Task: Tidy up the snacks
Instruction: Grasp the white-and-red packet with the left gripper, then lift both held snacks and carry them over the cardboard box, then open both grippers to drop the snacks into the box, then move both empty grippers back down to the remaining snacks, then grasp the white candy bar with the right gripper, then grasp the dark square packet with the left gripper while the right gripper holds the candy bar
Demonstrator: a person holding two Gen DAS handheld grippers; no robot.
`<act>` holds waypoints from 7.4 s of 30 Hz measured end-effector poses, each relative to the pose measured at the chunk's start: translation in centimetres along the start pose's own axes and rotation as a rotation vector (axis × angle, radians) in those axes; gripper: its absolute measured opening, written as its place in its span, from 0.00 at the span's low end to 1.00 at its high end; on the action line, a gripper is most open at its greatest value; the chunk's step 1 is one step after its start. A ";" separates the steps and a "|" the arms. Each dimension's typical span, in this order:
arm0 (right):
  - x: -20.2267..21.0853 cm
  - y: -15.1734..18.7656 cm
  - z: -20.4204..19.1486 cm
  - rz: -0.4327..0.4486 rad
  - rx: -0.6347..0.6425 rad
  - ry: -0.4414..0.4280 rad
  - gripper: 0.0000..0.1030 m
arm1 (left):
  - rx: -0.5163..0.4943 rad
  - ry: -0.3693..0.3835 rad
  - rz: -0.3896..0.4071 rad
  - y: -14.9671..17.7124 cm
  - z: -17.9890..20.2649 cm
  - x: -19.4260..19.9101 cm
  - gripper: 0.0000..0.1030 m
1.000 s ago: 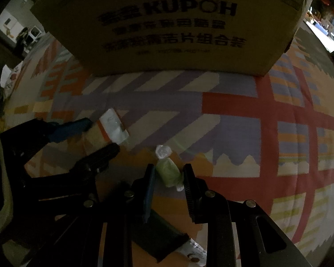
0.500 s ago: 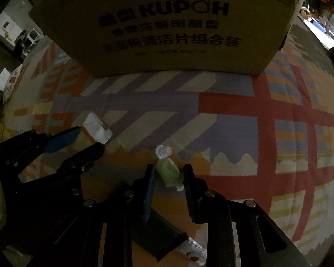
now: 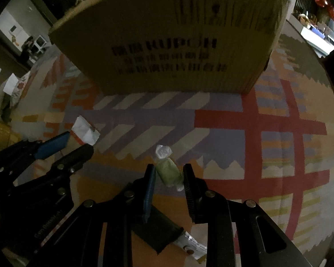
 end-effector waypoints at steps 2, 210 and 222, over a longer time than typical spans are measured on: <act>0.7 -0.2 -0.1 0.018 0.005 0.001 0.26 | 0.007 -0.009 0.018 -0.1 0.0 0.8 0.34; 2.0 4.4 6.6 -0.013 0.199 0.005 0.20 | 0.630 -0.102 -0.272 4.7 7.0 -3.9 0.72; 1.2 3.9 5.8 -0.026 0.242 -0.017 0.21 | 0.648 -0.139 -0.275 4.8 7.2 -5.1 0.54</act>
Point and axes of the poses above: each gripper's, at about its wrist camera, not at the fingertips, and x roughly against the way its jaws point, z to its right, y to its underside, the point moved 2 cm from there along -x, roughly the way its jaws point, and after that the axes turned 5 degrees about x, right-handed, at the moved point
